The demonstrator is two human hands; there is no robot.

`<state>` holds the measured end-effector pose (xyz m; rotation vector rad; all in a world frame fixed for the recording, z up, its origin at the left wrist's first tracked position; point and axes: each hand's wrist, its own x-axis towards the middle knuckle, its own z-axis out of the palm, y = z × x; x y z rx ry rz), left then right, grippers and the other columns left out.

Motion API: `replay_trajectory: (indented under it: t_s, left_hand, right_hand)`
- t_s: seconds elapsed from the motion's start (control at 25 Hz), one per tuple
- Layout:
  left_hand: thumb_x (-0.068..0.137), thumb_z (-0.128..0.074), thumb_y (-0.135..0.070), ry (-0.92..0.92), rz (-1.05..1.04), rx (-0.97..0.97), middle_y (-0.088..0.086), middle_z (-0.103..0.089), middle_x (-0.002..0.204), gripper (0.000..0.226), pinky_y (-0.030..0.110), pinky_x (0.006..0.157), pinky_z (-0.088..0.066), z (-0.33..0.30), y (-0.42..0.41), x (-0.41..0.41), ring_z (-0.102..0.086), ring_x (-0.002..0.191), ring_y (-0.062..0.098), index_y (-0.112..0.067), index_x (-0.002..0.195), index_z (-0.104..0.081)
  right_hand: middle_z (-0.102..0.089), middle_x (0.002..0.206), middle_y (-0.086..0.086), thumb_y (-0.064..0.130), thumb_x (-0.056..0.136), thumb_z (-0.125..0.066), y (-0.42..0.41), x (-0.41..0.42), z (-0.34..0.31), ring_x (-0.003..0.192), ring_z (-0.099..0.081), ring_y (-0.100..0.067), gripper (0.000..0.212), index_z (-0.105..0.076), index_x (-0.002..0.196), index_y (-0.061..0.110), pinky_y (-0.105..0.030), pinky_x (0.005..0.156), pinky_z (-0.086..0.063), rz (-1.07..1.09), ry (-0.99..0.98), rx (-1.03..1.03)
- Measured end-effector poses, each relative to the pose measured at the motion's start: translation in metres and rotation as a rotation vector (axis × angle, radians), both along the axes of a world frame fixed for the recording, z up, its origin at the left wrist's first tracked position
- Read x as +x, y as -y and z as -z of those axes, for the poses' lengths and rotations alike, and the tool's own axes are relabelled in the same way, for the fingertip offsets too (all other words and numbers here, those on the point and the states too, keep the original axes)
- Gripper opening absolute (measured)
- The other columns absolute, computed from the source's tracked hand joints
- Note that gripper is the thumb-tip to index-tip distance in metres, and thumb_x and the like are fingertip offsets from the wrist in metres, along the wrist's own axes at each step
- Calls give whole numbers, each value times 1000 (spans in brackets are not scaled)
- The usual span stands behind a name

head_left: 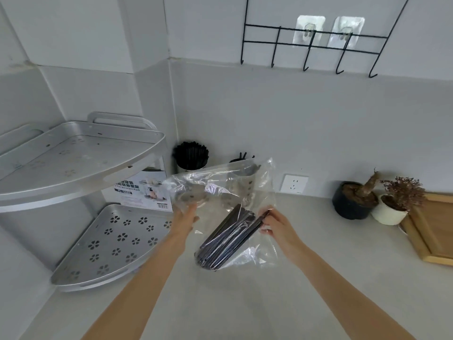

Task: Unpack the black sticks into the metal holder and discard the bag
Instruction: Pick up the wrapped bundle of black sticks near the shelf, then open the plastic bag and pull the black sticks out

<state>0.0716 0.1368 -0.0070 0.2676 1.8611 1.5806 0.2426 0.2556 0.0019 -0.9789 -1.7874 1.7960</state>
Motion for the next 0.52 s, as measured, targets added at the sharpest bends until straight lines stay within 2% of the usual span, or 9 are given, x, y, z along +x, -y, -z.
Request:
replay_trajectory:
  t_s: [0.04,0.16,0.36,0.44,0.52]
  left_hand:
    - [91,-48,-34,-7,21,-15,10,-40,141,60,42,101,-36,1,-1,3,-56,101,18,-15,141,-23]
    - [91,-48,-33,-64,60,-34,9,-44,139,47,40,106,-30,-3,-4,8,-44,124,27,-13,133,-40]
    - [91,-49,-31,-118,31,22,3,-51,108,31,29,88,-31,-18,-5,7,-44,104,17,-9,113,-55]
    - [90,-51,-28,-98,32,56,1,-53,108,23,28,89,-29,-22,-6,7,-45,105,16,-12,104,-59]
    - [88,-54,-25,-107,13,109,-1,-58,105,8,29,94,-31,-24,-6,7,-48,107,17,-19,87,-60]
  right_hand:
    - [-49,69,-1,-6,87,-34,-2,4,1,66,-44,-14,31,-50,71,16,-25,69,-37,19,0,-10]
    - [-51,70,-1,-6,87,-35,-8,11,8,65,-45,-14,32,-50,70,18,-25,67,-38,92,25,-51]
    - [-49,71,-1,-4,89,-35,-10,23,21,62,-41,-12,30,-49,72,17,-24,64,-37,174,106,-58]
    - [-47,72,-2,-3,89,-37,-11,27,24,63,-42,-13,29,-51,75,19,-24,64,-38,195,133,-46]
    - [-51,77,-4,0,89,-41,-13,29,26,70,-47,-15,26,-55,82,20,-27,71,-40,221,167,-37]
